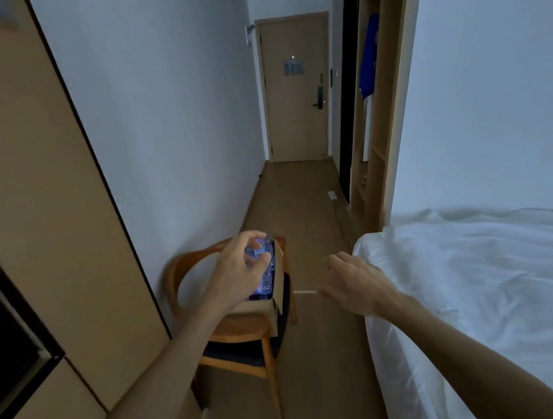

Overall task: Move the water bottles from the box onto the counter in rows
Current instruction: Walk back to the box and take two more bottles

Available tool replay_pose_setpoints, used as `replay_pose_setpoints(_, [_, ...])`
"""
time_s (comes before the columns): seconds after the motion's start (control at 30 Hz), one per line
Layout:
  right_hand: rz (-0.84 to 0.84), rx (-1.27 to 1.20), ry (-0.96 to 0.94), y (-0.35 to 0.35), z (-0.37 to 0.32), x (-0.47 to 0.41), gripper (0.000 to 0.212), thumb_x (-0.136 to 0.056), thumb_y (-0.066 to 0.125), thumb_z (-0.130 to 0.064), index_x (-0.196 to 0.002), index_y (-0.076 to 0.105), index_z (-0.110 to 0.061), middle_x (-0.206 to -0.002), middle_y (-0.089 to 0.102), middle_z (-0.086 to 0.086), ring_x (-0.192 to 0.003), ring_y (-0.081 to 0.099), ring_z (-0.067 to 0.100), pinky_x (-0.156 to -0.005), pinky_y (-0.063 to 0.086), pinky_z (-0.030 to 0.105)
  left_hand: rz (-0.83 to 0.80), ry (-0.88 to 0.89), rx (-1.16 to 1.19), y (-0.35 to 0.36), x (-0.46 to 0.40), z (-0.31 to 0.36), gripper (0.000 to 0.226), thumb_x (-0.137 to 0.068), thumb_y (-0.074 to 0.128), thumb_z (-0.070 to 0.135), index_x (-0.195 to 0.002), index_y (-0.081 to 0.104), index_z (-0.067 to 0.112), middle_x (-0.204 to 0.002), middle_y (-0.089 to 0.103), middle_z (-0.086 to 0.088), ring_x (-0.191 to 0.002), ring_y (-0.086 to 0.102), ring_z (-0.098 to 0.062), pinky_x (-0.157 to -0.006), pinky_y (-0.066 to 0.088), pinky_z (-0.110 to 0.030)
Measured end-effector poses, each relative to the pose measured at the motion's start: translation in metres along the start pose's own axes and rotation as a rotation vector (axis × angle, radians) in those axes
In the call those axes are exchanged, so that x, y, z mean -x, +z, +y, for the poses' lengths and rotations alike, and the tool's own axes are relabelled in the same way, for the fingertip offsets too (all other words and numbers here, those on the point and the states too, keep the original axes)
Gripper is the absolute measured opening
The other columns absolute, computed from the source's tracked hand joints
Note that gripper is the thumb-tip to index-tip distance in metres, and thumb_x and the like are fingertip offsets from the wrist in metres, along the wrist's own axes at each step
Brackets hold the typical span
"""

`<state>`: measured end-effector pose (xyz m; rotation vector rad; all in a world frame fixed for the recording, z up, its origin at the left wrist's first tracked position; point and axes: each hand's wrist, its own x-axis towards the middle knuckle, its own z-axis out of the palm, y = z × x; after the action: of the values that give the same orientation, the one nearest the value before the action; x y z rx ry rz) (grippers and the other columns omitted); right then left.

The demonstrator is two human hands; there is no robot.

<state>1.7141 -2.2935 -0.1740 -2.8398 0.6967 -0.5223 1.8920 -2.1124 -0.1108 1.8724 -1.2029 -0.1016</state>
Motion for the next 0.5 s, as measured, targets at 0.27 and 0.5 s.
replay_pose_setpoints(0.27, [-0.059,0.002,0.029,0.050,0.074,-0.148,0.050,-0.074,0.033,-0.079,-0.112,0.035,-0.047,-0.113,0.052,-0.016,-0.090,0.049,0.005,-0.073,0.043,0.027,0.034,-0.010,-0.014,0.039,-0.156,-0.070,0.030,-0.092,0.059,0.032,-0.121,0.051,0.034,-0.104,0.056,0.018,-0.080,0.061,0.001,-0.057,0.043,-0.008])
replay_pose_setpoints(0.5, [-0.145,-0.043,0.019,0.074,0.113,-0.254,0.050,-0.071,0.031,-0.074,-0.111,0.035,-0.043,-0.108,0.049,-0.016,-0.089,0.051,0.007,-0.077,0.049,0.031,0.015,-0.042,-0.016,0.070,-0.264,-0.124,0.031,-0.092,0.060,0.029,-0.120,0.051,0.034,-0.101,0.057,0.016,-0.083,0.061,-0.004,-0.066,0.050,-0.016])
